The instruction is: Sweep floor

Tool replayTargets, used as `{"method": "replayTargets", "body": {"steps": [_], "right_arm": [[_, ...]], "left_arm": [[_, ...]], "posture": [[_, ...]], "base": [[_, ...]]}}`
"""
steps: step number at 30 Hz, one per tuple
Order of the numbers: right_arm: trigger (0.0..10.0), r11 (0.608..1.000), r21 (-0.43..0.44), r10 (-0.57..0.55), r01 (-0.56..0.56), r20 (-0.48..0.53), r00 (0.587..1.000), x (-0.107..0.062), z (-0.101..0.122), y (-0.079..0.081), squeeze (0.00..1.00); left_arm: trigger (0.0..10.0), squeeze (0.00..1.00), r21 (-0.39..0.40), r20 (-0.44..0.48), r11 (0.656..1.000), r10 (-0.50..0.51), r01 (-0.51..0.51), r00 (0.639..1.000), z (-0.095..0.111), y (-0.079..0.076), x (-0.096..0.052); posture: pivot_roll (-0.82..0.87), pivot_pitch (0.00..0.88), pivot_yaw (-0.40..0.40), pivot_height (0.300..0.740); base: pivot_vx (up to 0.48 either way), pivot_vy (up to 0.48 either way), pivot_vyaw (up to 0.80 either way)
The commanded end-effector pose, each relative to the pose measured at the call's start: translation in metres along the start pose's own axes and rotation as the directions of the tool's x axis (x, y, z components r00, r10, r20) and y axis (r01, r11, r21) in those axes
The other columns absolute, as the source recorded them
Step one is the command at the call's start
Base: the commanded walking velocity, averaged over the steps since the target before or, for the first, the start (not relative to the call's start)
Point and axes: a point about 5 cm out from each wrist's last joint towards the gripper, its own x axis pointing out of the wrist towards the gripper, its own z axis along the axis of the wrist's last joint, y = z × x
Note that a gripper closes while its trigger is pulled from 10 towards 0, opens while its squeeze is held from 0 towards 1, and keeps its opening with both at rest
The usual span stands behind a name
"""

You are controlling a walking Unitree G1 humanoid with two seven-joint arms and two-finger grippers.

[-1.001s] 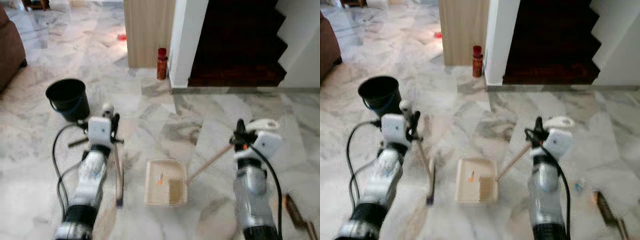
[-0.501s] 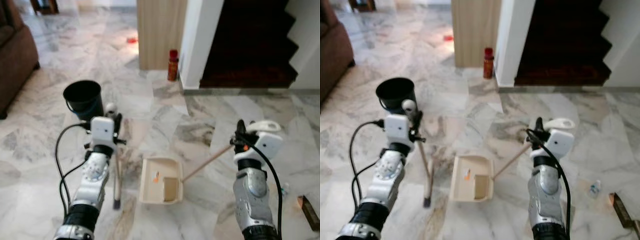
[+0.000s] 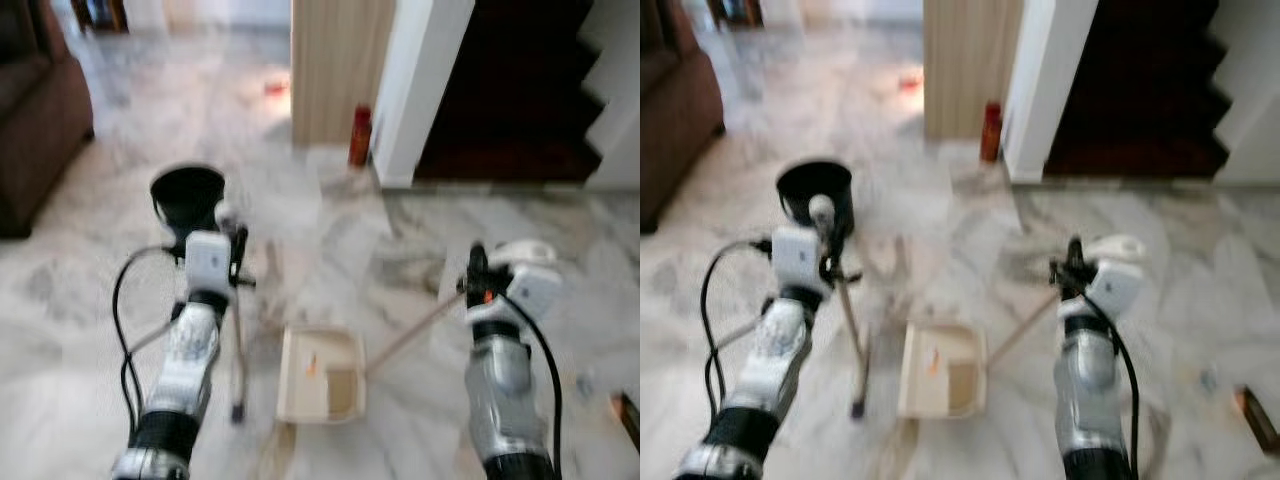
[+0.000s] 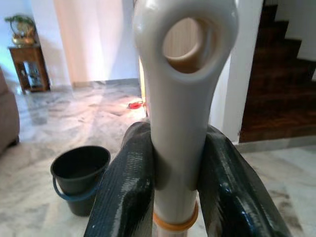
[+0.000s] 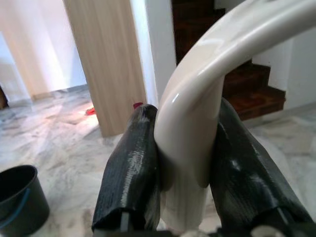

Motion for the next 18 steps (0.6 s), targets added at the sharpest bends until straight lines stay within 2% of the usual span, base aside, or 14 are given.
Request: {"method": "replayTargets", "body": {"steps": [1,18], "right_arm": [[10.0,1.0,0.016,0.016,-0.017,0.064,0.998,0.0053,0.0125,0.0069,0.0],[10.0,1.0,0.023,0.019,-0.021,0.062,0.998,0.0055,0.0112,0.0092,0.0]], "left_arm": [[10.0,0.0,0.028,0.052,1.0,0.004,-0.005,0.999,0.0105,0.0061,0.0037],[10.0,0.0,0.031,0.052,1.0,0.002,-0.004,0.999,0.0114,0.0053,0.0044]], "posture": [[0.12,0.02,-0.061,0.74],[0.13,0.036,-0.066,0.74]], "base": [[0.0,0.349,0.0],[0.0,0.345,0.0]]}}
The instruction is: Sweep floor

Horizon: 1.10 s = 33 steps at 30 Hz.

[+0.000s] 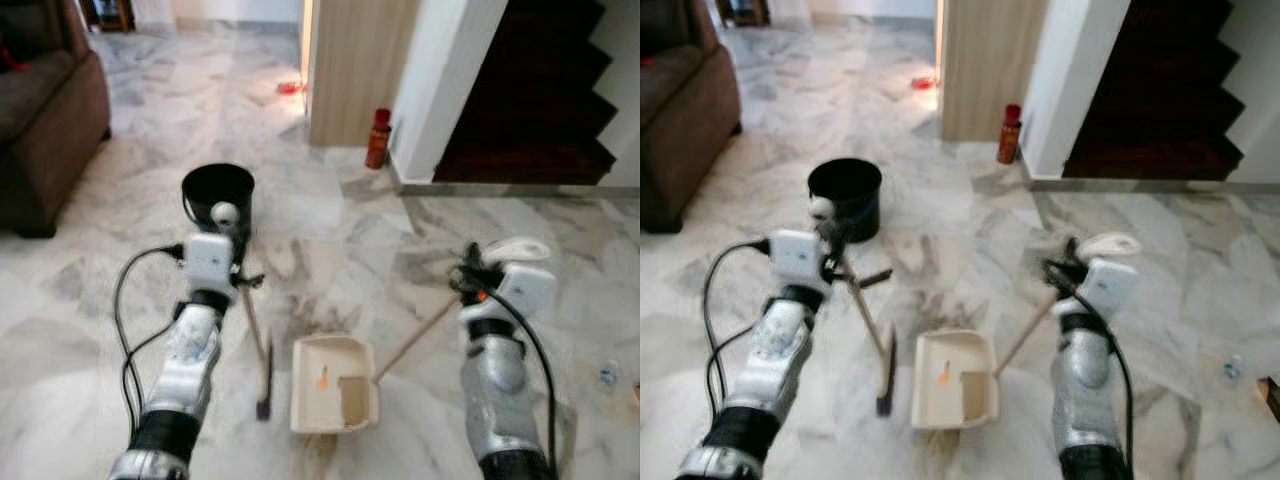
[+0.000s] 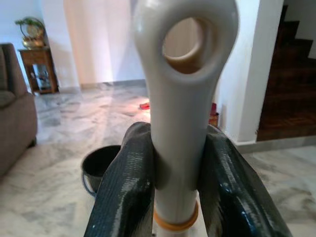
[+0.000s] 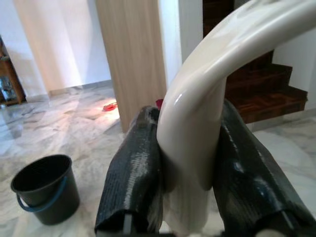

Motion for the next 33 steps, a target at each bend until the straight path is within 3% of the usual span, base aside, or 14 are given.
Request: {"method": "replayTargets", "body": {"steps": [1,33], "right_arm": [[10.0,1.0,0.017,-0.022,0.021,0.057,0.998,0.0026,0.0108,-0.0054,0.0],[10.0,0.999,0.025,-0.028,0.027,0.053,0.998,0.0033,0.0107,-0.0046,0.0]], "left_arm": [[10.0,0.0,0.003,0.044,1.0,-0.012,0.012,0.999,0.0091,-0.0048,0.0042],[10.0,0.0,0.025,0.048,1.0,0.006,-0.008,0.999,0.0118,-0.0001,0.0051]], "posture": [[0.13,0.036,-0.066,0.74],[0.14,0.086,-0.072,0.74]], "base": [[0.0,0.349,0.0],[0.0,0.312,0.0]]}}
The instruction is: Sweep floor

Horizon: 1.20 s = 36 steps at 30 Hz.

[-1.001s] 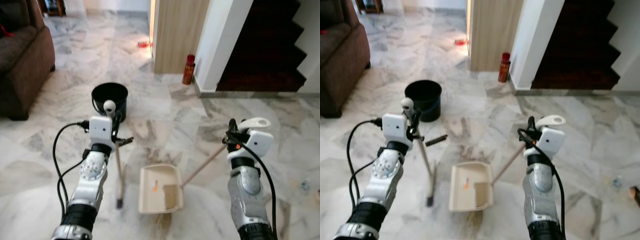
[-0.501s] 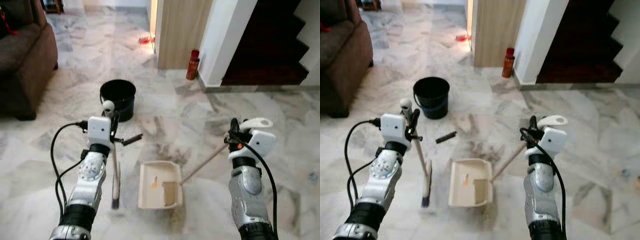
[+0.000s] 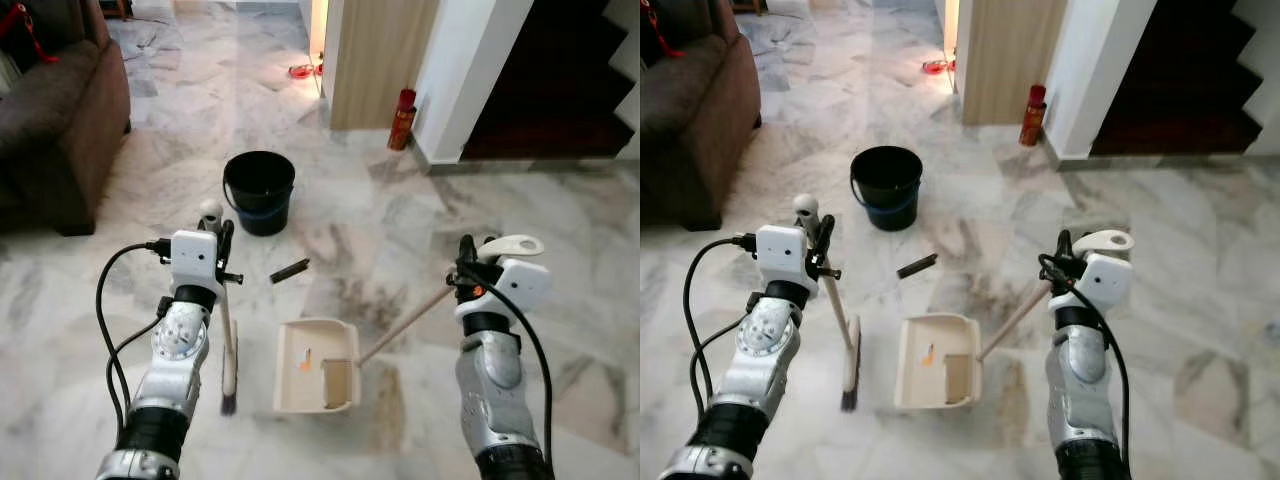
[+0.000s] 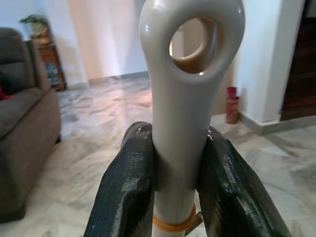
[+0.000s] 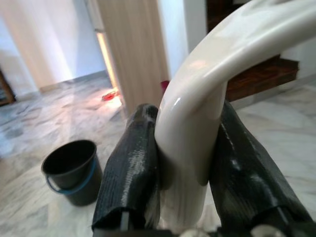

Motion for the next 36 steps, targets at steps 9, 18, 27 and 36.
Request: {"method": "replayTargets", "body": {"steps": [9,18,27,36], "right_arm": [[10.0,1.0,-0.013,0.017,-0.016,0.065,0.998,0.0062,0.014,0.0034,0.0],[10.0,0.999,-0.031,0.047,-0.045,0.066,0.997,0.0061,0.0148,0.007,0.0],[10.0,0.998,-0.032,0.06,-0.058,0.066,0.996,0.006,0.0146,0.009,0.0],[10.0,0.998,-0.014,0.056,-0.055,0.066,0.996,0.006,0.0147,0.0095,0.0]], "left_arm": [[10.0,0.0,-0.005,0.059,1.0,-0.012,0.012,0.998,0.0118,-0.0025,0.0039],[10.0,0.0,-0.004,0.053,1.0,-0.017,0.017,0.998,0.0124,-0.0022,0.0045],[10.0,0.0,-0.004,0.055,1.0,-0.018,0.018,0.998,0.0128,-0.0032,0.0044],[10.0,0.0,-0.004,0.055,1.0,-0.02,0.02,0.998,0.0126,-0.0031,0.004]], "posture": [[0.14,0.085,-0.073,0.74],[0.14,0.088,-0.073,0.74],[0.14,0.086,-0.074,0.74],[0.14,0.084,-0.073,0.74]], "base": [[0.0,0.0,0.0],[0.027,0.0,0.0],[0.263,0.0,0.4],[0.263,0.0,0.0]]}}
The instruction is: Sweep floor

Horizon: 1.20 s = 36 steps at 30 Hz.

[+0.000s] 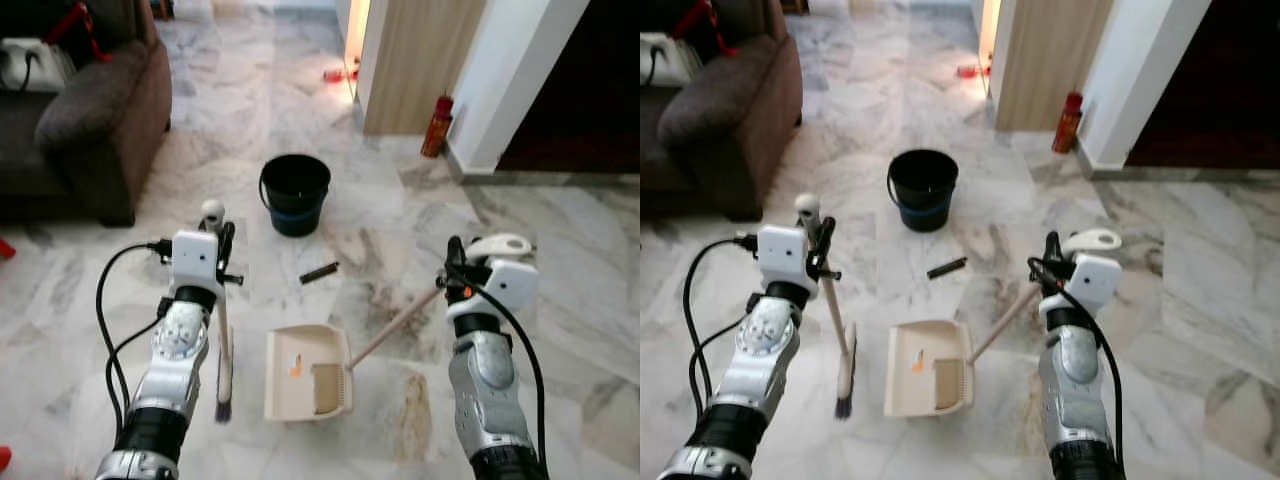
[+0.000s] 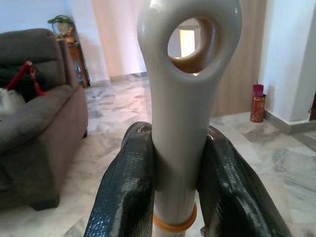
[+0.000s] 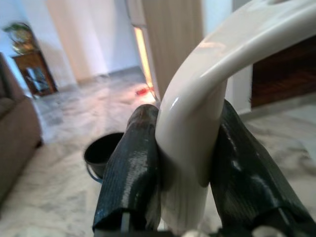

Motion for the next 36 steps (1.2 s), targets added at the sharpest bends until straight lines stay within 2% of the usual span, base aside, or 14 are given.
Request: {"method": "replayTargets", "body": {"steps": [1,29,36], "right_arm": [[10.0,1.0,0.004,0.005,-0.005,0.066,0.998,0.006,0.0144,0.0017,0.0],[10.0,1.0,0.001,0.007,-0.007,0.071,0.997,0.0061,0.0169,0.0004,0.0],[10.0,1.0,-0.023,0.023,-0.021,0.075,0.997,0.006,0.0175,0.0024,0.0]], "left_arm": [[10.0,0.0,0.003,0.048,1.0,-0.004,0.004,0.999,0.0103,0.0012,0.0039],[10.0,0.0,-0.004,0.053,1.0,-0.009,0.009,0.999,0.0112,-0.002,0.0033],[10.0,0.0,-0.006,0.053,1.0,-0.008,0.008,0.999,0.0113,-0.0016,0.0031]], "posture": [[0.14,0.084,-0.073,0.74],[0.14,0.087,-0.076,0.74],[0.14,0.084,-0.075,0.74]], "base": [[0.262,0.0,0.0],[0.264,0.0,0.0],[0.264,0.0,0.12]]}}
